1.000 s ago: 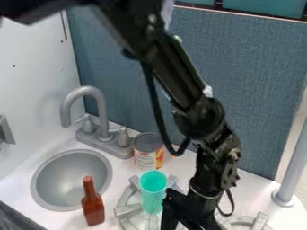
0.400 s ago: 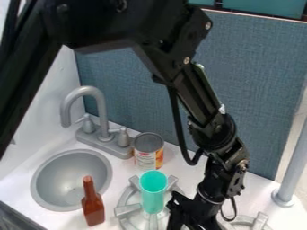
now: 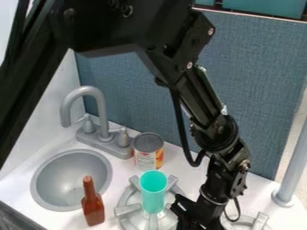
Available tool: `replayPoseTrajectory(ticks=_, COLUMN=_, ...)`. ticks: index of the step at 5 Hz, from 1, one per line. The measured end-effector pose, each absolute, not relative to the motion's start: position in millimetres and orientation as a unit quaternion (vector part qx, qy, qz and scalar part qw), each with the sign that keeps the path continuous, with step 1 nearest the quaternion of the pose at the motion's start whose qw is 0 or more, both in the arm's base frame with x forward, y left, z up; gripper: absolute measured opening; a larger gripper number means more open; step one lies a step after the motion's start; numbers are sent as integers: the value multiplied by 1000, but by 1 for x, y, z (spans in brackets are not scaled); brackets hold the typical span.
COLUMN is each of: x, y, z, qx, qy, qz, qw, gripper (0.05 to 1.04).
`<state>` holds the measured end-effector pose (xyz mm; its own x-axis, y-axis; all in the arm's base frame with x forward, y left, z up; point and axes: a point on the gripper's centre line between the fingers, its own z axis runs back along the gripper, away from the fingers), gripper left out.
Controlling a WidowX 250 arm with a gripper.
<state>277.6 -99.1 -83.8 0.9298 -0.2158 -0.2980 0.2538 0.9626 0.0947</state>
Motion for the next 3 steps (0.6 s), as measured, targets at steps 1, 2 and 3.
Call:
replayPoseTrajectory(ticks=1, x=275, y=-101, z=-58, qx=56, qy=139, qz=-110, qw=983, gripper=381)
replayPoseTrajectory(ticks=2, x=283, y=-109, z=-26, qx=33, qy=100, qz=-108, qw=989, gripper=381)
replayPoseTrajectory(ticks=3, x=292, y=-130, z=-17, qx=24, qy=78, qz=-140, qw=987, gripper=381)
